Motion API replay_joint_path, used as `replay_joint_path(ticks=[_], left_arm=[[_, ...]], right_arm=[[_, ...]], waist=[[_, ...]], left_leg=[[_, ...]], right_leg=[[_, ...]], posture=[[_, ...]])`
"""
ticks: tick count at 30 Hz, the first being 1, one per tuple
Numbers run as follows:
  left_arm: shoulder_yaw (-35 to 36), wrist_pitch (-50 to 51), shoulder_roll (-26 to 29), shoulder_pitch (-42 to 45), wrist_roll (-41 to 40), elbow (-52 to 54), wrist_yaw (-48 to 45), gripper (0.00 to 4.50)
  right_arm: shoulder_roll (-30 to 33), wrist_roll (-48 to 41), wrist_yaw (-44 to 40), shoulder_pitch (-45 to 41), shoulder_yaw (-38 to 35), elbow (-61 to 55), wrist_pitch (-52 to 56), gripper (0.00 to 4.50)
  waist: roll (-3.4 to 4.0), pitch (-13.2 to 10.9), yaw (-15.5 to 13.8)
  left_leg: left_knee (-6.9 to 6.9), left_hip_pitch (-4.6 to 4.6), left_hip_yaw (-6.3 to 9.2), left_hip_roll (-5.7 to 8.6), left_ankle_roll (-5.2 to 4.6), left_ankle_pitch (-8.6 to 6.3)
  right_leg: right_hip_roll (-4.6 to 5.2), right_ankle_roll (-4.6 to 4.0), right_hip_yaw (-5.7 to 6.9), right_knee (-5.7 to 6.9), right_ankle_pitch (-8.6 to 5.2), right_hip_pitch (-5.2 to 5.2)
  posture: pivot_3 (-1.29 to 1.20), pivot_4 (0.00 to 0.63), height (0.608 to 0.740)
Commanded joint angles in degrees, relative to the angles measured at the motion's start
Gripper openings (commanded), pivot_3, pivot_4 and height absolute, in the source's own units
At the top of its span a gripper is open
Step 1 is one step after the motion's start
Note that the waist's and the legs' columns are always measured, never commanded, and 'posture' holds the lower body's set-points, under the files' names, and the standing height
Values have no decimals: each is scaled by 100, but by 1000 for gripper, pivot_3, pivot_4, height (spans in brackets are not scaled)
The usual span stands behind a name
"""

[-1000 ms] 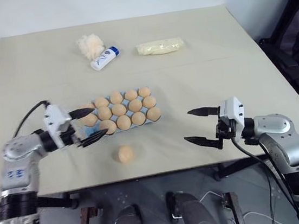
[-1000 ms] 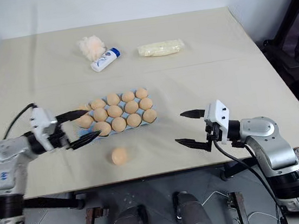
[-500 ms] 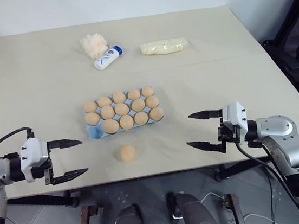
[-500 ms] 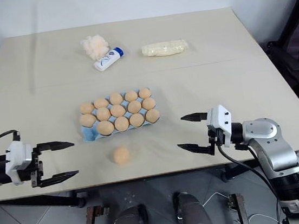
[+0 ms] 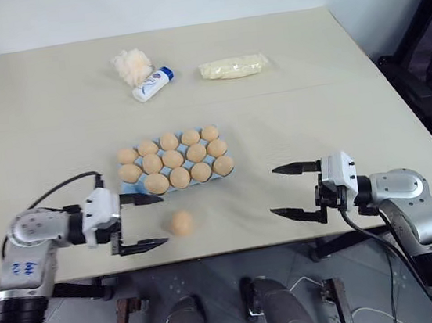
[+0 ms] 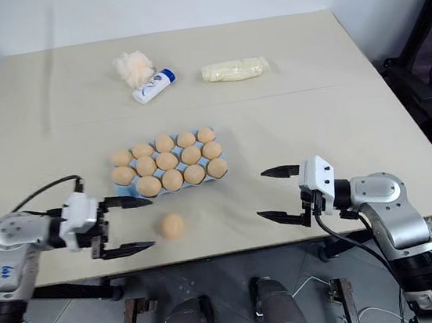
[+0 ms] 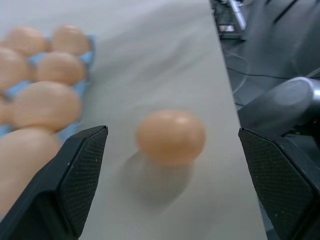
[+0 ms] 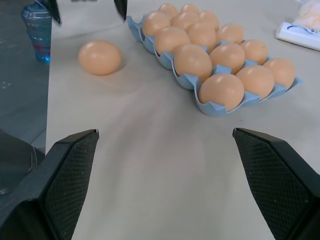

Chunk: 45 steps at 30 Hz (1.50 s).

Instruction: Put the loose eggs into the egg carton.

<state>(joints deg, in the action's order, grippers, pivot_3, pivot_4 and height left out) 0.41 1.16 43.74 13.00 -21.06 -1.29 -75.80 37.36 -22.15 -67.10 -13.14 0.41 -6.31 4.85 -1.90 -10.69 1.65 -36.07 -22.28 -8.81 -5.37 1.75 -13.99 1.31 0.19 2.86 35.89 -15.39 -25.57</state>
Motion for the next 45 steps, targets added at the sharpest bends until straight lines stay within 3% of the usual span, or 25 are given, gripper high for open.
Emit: replay_joint_path(ticks=[1,5,8,13,21,33,39,45], left_arm=[[-266,-112,-237,191,216,-190,120,4454],[-486,-432,-558,366,520,-584,273,4454],[-447,-526,-639,385,543,-702,357,3909],[-178,-462,-656,290,229,-545,387,2546],[1246,1396,-450,293,-1222,162,1341,2546],[1249,758,-319,411,-446,-895,1454,2546],[1157,427,-278,324,-114,-1069,1447,4295],[1468,9,78,-1,52,-1004,1441,4295]], right_arm=[[8,-63,101,-58,-66,-168,34,4500],[-18,-79,239,1,-67,-314,99,4500],[-34,-115,342,50,-83,-422,171,4500],[-40,-118,400,70,-61,-450,204,4500],[-85,-101,373,-47,29,-353,229,4500],[-114,-78,372,-288,66,-262,266,4500],[-137,-61,423,-288,49,-230,258,4500],[-126,-92,425,-304,36,-230,282,4500]], waist=[[0,0,2],[-1,0,3],[-1,0,1],[-1,0,-2],[-1,0,13],[-1,0,-5],[-1,0,11],[-1,0,16]], left_leg=[[0,0,0,1,-1,0],[0,0,1,3,-6,4],[0,-2,2,2,-8,5],[-1,-1,3,2,-8,5],[-1,2,4,0,-9,6],[1,0,4,3,-6,5],[3,1,3,1,-6,5],[3,1,3,-9,-2,2]], right_leg=[[1,1,-1,0,0,0],[0,1,0,2,1,0],[-1,1,1,3,0,-1],[-1,2,2,5,0,0],[-1,5,2,9,0,2],[2,4,3,6,-2,1],[2,4,4,8,-2,0],[2,2,4,8,-3,-1]], posture=[[0,150,740],[0,150,740],[0,150,740],[0,150,740],[0,150,740],[0,150,740],[0,150,740],[0,150,740]])
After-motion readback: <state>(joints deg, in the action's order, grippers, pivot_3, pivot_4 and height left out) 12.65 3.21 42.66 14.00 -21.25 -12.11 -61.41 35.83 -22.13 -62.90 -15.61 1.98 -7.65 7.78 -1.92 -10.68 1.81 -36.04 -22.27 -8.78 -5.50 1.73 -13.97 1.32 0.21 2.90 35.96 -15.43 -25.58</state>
